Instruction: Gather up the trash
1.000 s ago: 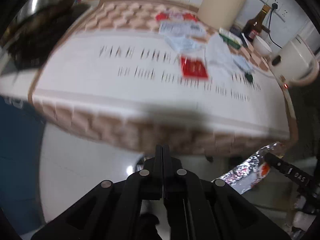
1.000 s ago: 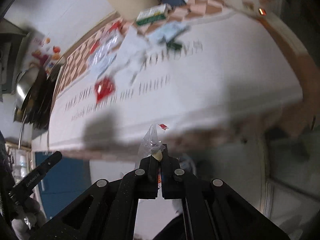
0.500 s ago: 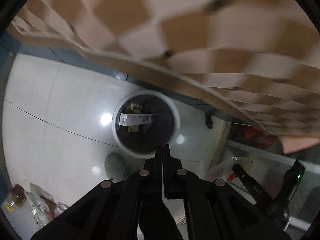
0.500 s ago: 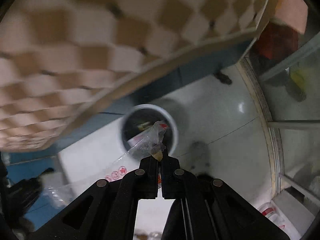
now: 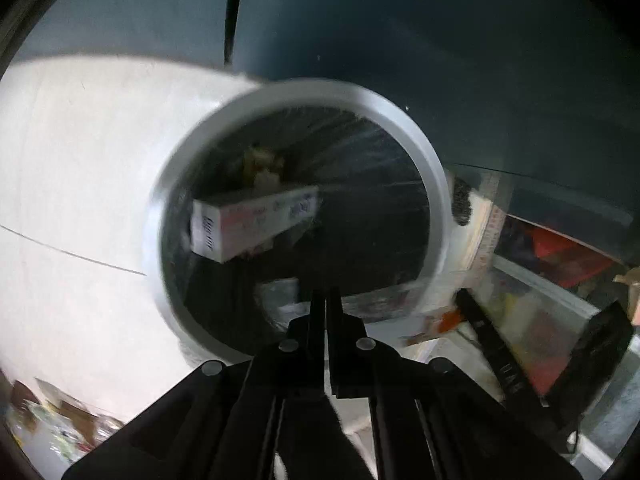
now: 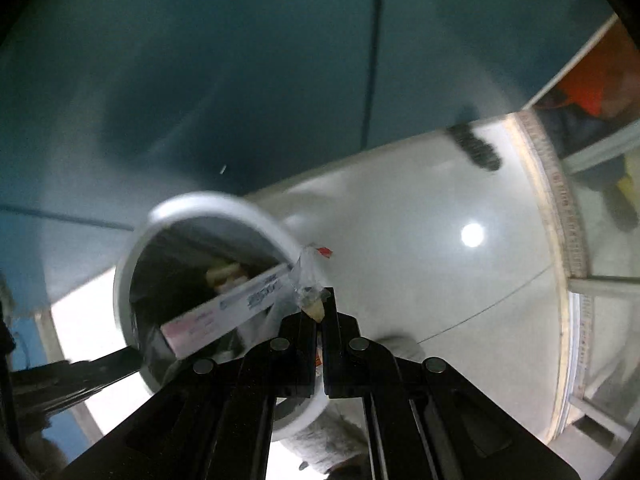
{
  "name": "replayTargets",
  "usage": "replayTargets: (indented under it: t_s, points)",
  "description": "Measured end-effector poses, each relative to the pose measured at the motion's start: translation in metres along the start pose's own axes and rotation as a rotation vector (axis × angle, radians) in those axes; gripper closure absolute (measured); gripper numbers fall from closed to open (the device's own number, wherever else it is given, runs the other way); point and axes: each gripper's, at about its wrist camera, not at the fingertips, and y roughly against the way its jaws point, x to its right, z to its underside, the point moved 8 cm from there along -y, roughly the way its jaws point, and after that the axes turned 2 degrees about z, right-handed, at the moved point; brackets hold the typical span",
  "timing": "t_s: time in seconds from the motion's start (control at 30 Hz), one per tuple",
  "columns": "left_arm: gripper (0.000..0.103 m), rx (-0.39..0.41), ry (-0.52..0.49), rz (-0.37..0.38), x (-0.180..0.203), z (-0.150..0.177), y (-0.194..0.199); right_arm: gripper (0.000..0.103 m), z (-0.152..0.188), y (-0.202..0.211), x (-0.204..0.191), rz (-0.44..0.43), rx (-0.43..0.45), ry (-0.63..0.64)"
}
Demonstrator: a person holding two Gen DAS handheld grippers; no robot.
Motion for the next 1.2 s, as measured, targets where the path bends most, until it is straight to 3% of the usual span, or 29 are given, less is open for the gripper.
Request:
replayTargets:
  t_s: [0.1, 0.13, 0.17, 0.23, 0.33, 0.37, 0.43, 0.63, 0.87, 1.2]
  points:
    - [0.096, 0.0, -0.007, -0.049, -0.004, 0.003, 0.006, 0.096, 0.013, -0.016, -0.015, -0.097, -0.087, 0.026]
    - [0.078, 0.009, -0.016, -0.072, -0.006, 0.003, 0.009, 0.091, 0.017, -0.019, -0.018, -0.113, -0.109, 0.04]
    - [0.04, 0.025, -0.021, -0.086, -0.007, 0.004, 0.013, 0.074, 0.02, -0.019, -0.021, -0.13, -0.122, 0.051]
    - [0.002, 0.068, -0.027, -0.113, -0.012, 0.003, 0.024, 0.051, 0.025, -0.016, -0.025, -0.19, -0.14, 0.069]
    - [0.002, 0.128, -0.052, -0.191, -0.019, 0.005, 0.04, 0.033, 0.028, -0.005, -0.026, -0.19, -0.136, 0.112]
    - [0.002, 0.146, -0.066, -0.225, -0.022, 0.006, 0.044, 0.017, 0.029, -0.001, -0.025, -0.177, -0.131, 0.132]
    - [0.001, 0.181, -0.099, -0.32, -0.025, 0.012, 0.058, 0.0, 0.032, 0.008, -0.027, -0.141, -0.116, 0.185]
    - [0.001, 0.236, -0.169, -0.46, -0.014, 0.04, 0.106, 0.0, 0.036, 0.058, -0.027, -0.012, -0.069, 0.302]
    - [0.001, 0.251, -0.187, -0.43, 0.027, 0.092, 0.172, 0.0, 0.034, 0.148, -0.026, 0.025, -0.025, 0.344]
    - [0.001, 0.325, -0.249, -0.345, 0.11, 0.173, 0.306, 0.0, 0.045, 0.35, -0.017, 0.026, 0.068, 0.401]
